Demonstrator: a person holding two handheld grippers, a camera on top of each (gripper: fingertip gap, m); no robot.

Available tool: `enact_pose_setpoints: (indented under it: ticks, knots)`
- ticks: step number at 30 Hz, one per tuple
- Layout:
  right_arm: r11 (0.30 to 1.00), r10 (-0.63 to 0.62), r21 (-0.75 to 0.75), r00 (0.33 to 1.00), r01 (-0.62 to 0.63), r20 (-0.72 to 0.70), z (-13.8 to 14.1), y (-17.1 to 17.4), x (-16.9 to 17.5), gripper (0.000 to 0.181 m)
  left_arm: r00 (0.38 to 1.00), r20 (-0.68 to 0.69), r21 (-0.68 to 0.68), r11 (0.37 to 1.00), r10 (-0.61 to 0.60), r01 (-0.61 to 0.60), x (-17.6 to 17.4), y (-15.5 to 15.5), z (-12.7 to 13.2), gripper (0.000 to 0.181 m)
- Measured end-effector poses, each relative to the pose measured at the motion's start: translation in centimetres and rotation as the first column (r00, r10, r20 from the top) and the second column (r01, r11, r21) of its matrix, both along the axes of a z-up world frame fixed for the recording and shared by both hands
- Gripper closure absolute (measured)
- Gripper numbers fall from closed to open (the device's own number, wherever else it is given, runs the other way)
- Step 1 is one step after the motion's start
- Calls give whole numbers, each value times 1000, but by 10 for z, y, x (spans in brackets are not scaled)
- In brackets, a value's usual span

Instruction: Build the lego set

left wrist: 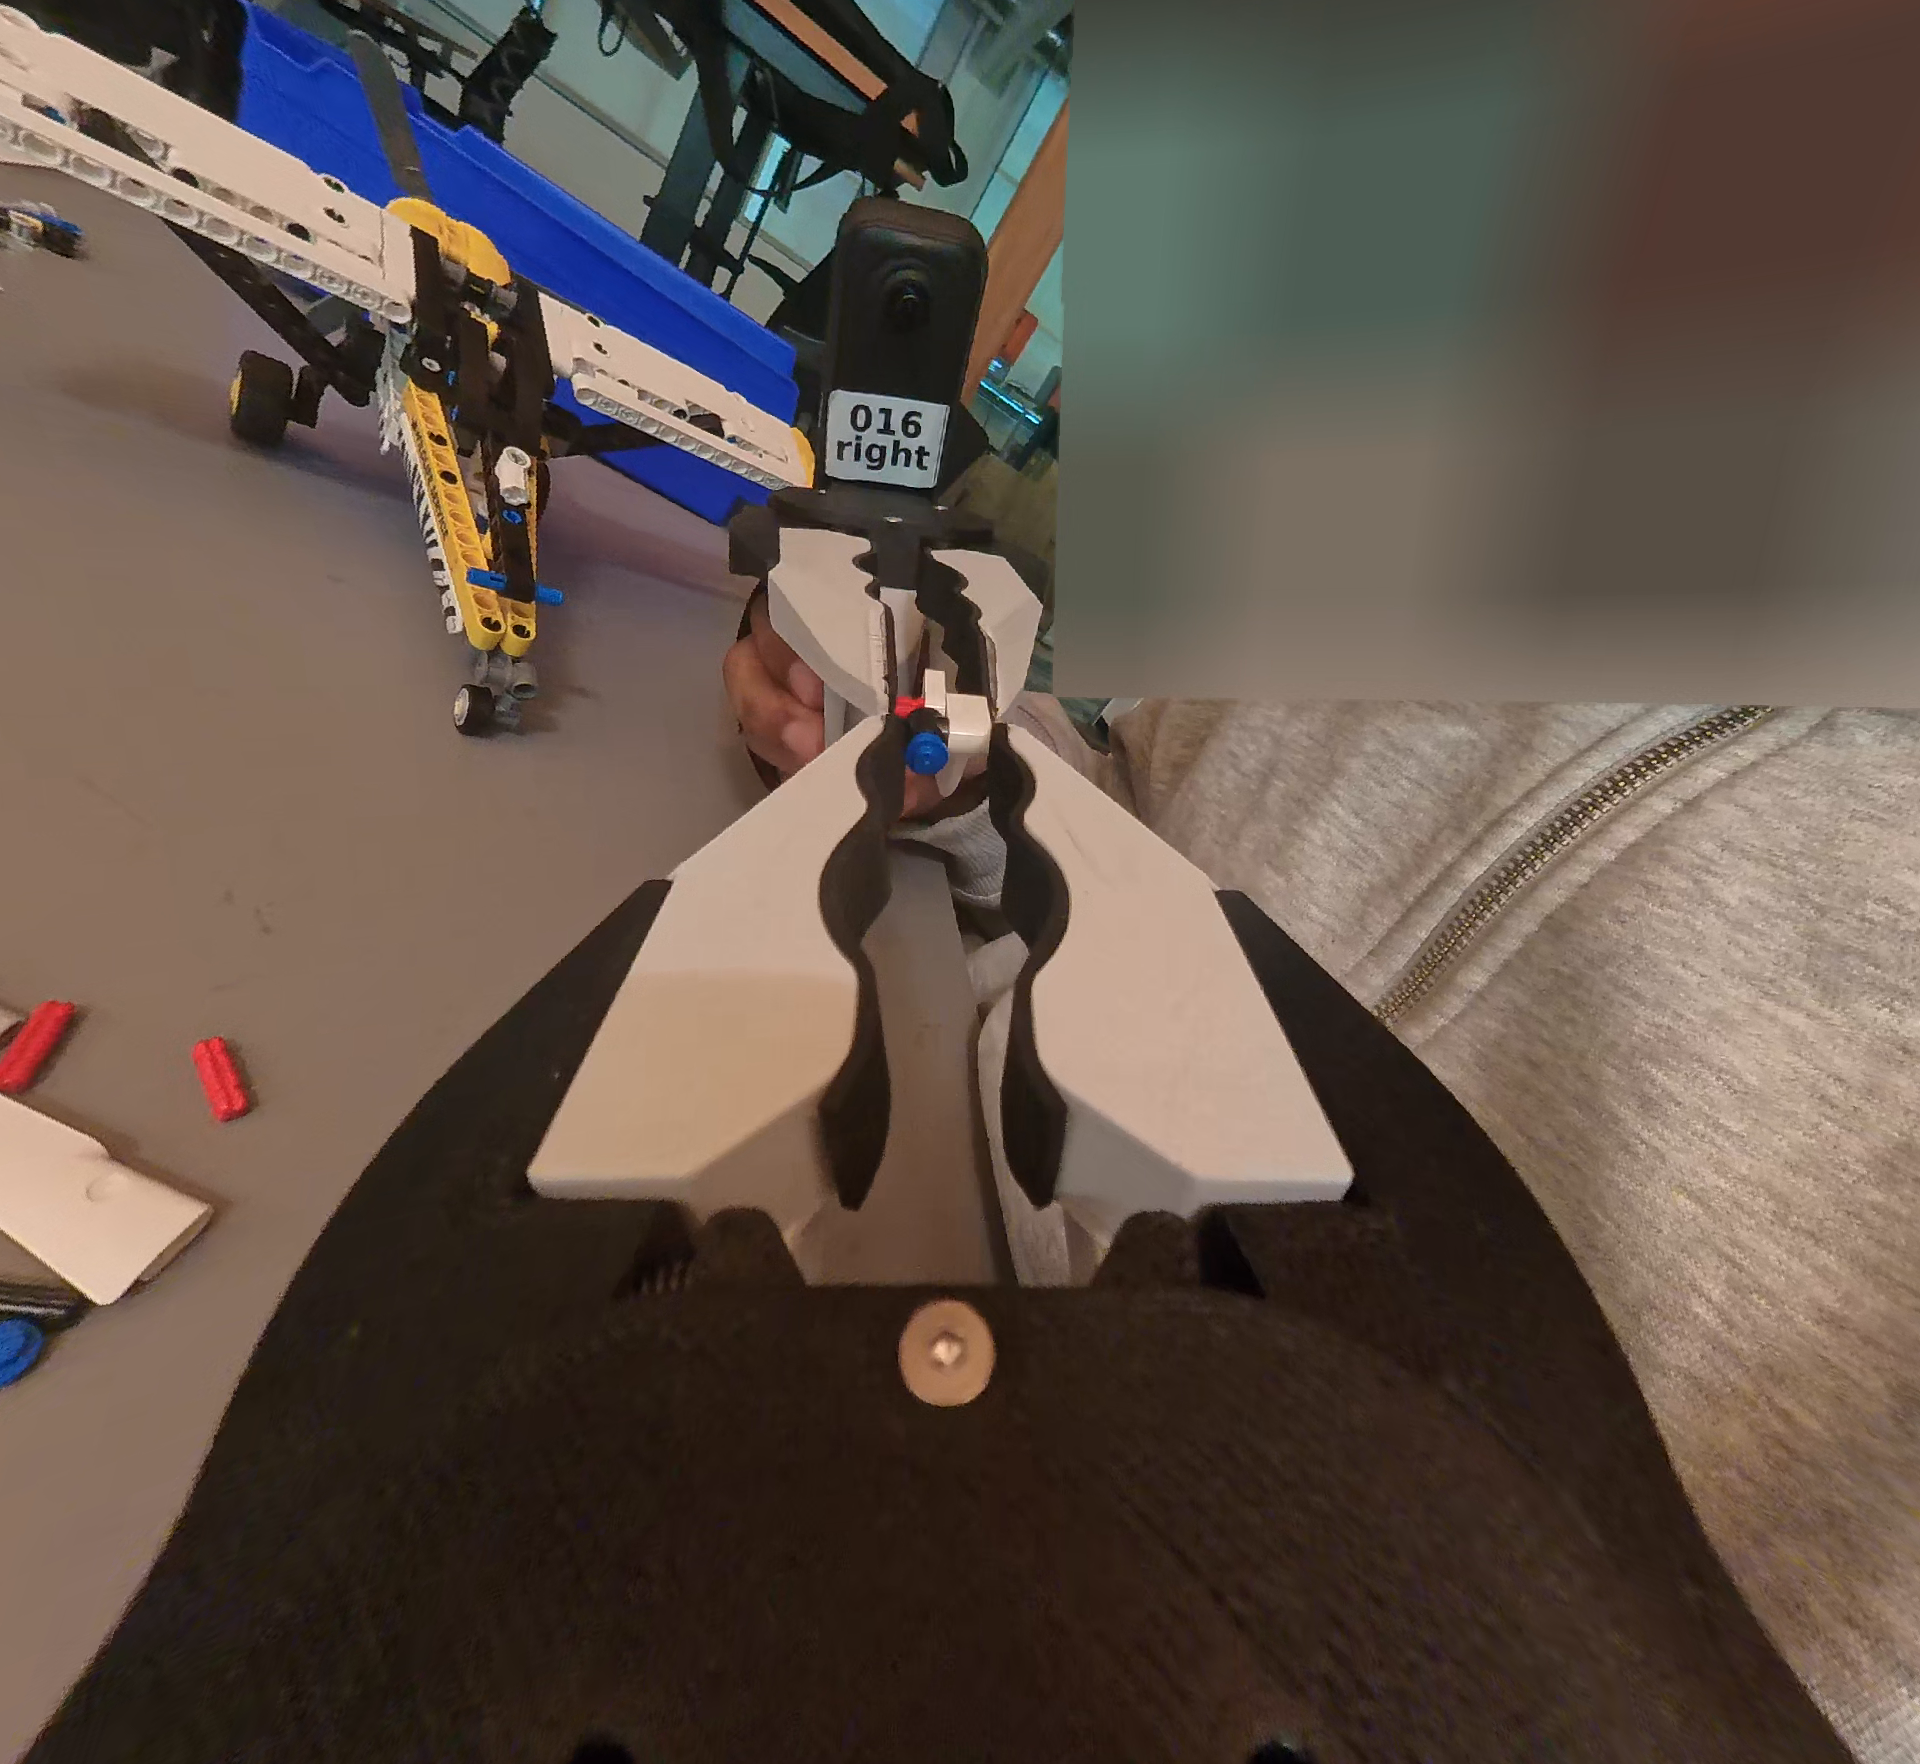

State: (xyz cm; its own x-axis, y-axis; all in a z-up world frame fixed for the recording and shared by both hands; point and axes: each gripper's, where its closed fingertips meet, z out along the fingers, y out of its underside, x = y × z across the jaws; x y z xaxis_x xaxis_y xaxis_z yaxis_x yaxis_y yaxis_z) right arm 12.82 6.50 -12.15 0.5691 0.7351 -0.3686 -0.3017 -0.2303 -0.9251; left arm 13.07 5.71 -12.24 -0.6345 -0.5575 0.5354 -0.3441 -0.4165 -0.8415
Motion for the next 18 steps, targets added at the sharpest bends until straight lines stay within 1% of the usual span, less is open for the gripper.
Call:
enact_pose_setpoints:
  ticks: [18]
  knots:
    - [1000, 3, 16, 1000, -3, 29, -1, -2, -1, 169, 1000, -2, 3, 1000, -5, 5, 0, -1, -1, 168]
